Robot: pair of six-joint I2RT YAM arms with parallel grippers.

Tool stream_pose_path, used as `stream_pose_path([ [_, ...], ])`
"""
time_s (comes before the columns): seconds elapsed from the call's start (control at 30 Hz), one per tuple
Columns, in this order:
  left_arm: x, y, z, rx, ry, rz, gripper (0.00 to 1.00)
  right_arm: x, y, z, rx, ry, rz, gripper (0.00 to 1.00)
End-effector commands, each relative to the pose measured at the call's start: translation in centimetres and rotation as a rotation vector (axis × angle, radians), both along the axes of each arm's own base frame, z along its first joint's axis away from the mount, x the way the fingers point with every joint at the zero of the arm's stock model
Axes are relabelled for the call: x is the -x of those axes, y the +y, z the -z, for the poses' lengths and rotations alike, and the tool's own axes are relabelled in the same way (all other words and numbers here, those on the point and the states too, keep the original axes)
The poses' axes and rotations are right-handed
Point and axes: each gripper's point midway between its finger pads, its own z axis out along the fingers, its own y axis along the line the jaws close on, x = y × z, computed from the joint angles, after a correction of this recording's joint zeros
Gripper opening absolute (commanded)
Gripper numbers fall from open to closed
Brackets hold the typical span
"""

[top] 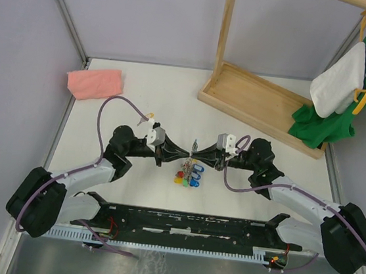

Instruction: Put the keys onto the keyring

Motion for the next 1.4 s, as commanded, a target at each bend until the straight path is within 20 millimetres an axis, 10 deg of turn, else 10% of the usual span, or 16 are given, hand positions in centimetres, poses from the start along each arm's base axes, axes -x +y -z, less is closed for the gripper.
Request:
stream_pose_path([
  [0.0,-0.6,0.2,-1.5,-0.039,-0.083,-0.041,0.03,0.0,-0.5,-3.4,0.005,-0.088,0.015,0.20],
  [0.5,-0.4,-0.5,-1.9,-0.162,-0.170,-0.121,0.03,0.3,-1.2,-1.9,0.239,-0.087,0.008,0.36],
  [1.37,0.1,-0.8,-2.1,-0.159,-0.180,-0.105,0.03,-0.1,0.4,0.2,0.328,-0.011,-0.018,0.23],
])
